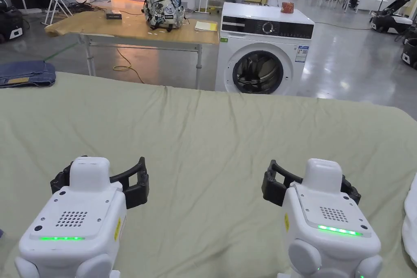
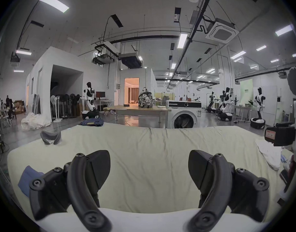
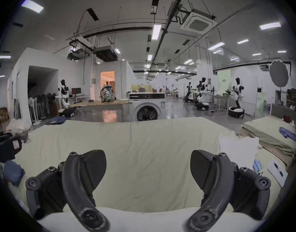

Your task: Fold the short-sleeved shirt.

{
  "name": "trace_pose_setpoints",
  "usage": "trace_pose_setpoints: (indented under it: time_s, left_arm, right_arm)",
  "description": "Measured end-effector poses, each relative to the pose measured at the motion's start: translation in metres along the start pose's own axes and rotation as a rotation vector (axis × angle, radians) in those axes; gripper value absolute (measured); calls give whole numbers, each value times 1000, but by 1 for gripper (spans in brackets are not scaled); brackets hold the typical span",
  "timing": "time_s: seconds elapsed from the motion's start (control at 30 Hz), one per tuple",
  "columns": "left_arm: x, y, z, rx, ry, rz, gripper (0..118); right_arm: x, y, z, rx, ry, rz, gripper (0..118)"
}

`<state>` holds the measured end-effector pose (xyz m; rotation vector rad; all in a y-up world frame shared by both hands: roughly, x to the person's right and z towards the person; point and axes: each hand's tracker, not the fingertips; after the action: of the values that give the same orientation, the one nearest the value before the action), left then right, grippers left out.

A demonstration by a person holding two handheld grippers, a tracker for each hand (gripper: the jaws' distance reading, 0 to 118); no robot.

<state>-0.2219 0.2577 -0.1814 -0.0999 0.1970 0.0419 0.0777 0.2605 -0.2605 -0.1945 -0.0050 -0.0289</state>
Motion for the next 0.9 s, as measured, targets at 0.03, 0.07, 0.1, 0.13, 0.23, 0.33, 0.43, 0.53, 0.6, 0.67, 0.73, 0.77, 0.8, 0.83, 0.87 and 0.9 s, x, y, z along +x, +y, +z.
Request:
trace_pose_setpoints:
  time_s: [0.03,0.07,0.1,0.13,0.23,0.33,0.43,0.53,0.6,0.67,0.73,0.77,0.8,0.83,0.87,0.9]
  left_arm:
    - [-2,0,-1,0,-6,17,97]
    - [-5,0,-2,2,-16,41,97]
    - [-8,0,-2,7,-20,68,97]
    - [-9,0,-2,6,-16,83,97]
    - [-7,0,-8,-8,44,66,97]
    - [-5,-2,-10,-2,39,25,97]
    - [-4,-1,-8,12,13,8,97]
    - [0,-1,-6,35,23,-17,97]
    - [1,-1,-7,43,27,-24,97]
    - [3,-1,-9,46,28,-25,97]
    - [4,0,-10,44,28,-31,97]
    - [4,1,-10,41,25,-35,97]
    - [4,1,-11,41,21,-36,97]
    - [4,1,-11,42,21,-38,97]
    - [4,2,-11,41,24,-42,97]
    - [4,2,-12,37,25,-43,97]
  right_arm:
    - [-3,1,0,-5,-9,5,104]
    - [-6,1,-2,-6,-48,25,104]
    - [-10,1,-3,-12,-91,39,104]
    - [-12,0,-3,-13,-111,49,104]
    - [-16,-3,-5,-9,-127,55,104]
    - [-13,-4,-7,-33,-120,40,104]
    - [-9,-4,-8,-52,-105,19,104]
    - [-8,-5,-8,-65,-92,16,104]
    - [-8,-4,-8,-70,-87,22,104]
    - [-8,-4,-5,-61,-64,30,104]
    - [-8,-4,-5,-57,-61,37,104]
    - [-7,-4,-4,-54,-43,40,104]
    - [-7,-4,-4,-59,-51,38,104]
    - [-7,-3,-4,-71,-61,25,104]
    - [-2,-2,-3,-80,-26,-13,104]
    - [2,-1,-3,-96,23,-51,104]
